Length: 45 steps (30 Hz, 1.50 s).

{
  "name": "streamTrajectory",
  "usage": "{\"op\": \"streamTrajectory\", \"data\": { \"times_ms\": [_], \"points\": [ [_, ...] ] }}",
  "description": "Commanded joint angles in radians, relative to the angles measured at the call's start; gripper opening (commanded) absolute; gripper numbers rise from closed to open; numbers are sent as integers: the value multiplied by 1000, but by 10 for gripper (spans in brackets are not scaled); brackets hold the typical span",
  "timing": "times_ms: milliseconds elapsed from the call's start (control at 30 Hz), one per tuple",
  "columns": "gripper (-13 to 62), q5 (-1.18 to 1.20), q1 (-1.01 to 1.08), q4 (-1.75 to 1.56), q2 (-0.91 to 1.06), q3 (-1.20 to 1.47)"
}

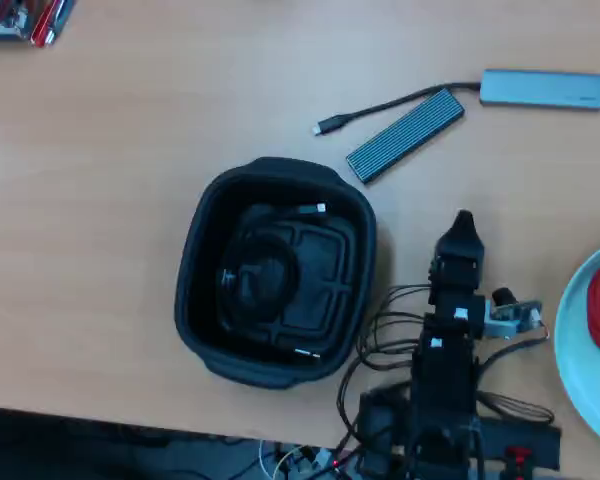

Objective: Put a black charging cable in a black bowl and put a red charging cable in a green bowl

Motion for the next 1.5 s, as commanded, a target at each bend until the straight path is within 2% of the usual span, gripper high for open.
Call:
{"op": "streamTrajectory", "data": {
  "times_ms": [0,133,333,700,1467],
  "points": [
    [232,-89,2,-46,32,35],
    [234,-186,-2,-46,32,34],
    [234,-178,0,-23,29,34],
    [238,-179,0,219,15,34],
    [231,-179,0,221,17,34]
  ]
}}
